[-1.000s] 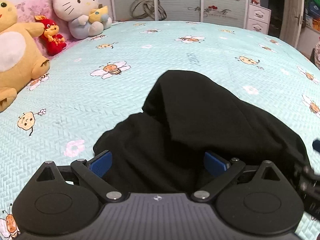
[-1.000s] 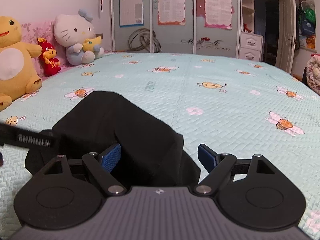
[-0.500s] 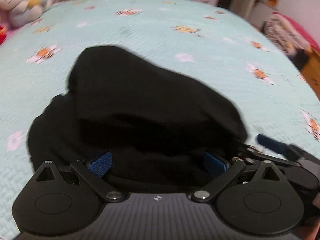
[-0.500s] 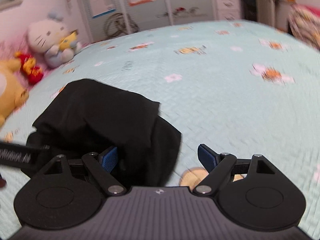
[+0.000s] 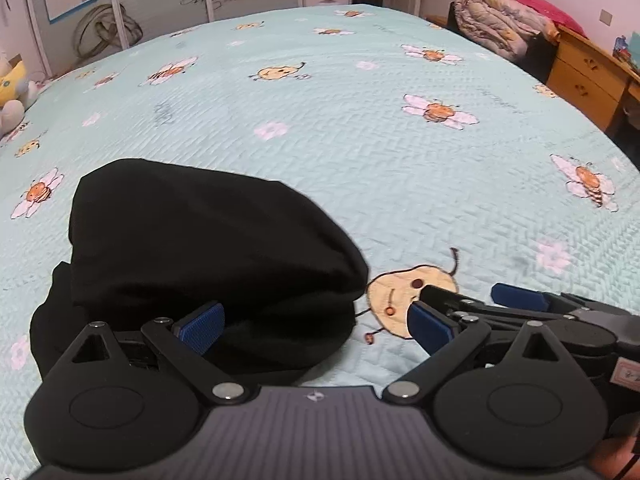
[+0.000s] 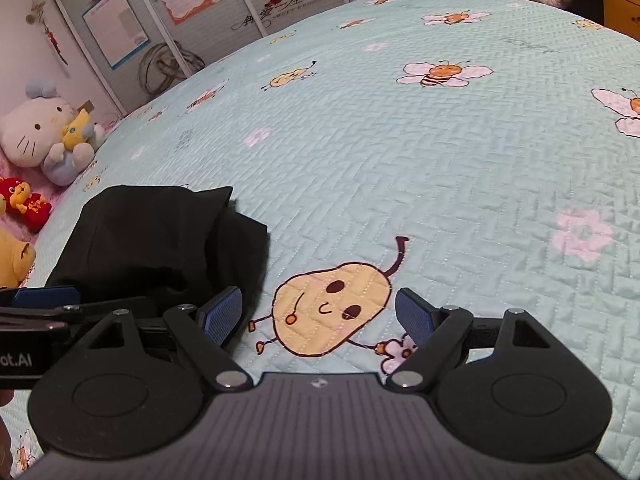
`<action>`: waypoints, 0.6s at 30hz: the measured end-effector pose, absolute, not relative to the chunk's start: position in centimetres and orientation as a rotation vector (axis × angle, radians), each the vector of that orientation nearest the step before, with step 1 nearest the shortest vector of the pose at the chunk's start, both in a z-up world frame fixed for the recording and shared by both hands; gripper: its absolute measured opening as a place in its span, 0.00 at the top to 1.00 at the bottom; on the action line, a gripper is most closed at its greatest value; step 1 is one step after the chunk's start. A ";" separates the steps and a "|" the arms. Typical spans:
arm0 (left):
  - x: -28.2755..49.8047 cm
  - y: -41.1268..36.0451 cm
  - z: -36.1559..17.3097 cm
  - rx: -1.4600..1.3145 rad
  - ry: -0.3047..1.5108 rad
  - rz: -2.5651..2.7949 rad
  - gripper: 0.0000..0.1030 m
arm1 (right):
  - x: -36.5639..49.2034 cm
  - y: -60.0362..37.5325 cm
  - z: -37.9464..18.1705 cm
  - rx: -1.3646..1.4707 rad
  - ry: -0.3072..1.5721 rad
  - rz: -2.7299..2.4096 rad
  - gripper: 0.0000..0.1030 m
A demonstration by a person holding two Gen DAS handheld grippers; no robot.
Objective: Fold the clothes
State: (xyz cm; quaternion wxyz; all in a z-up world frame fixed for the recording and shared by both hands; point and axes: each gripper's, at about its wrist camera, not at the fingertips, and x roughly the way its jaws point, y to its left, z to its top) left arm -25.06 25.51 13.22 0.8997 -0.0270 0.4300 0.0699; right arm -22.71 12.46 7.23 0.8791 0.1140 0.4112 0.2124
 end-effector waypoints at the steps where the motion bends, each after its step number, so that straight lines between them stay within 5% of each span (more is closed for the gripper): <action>1: -24.9 25.4 13.3 -0.056 0.886 0.144 0.02 | -22.7 12.4 7.3 0.240 0.855 0.442 0.19; 18: -23.8 24.2 13.6 0.018 0.871 0.162 0.02 | -22.1 11.8 6.6 0.240 0.848 0.425 0.19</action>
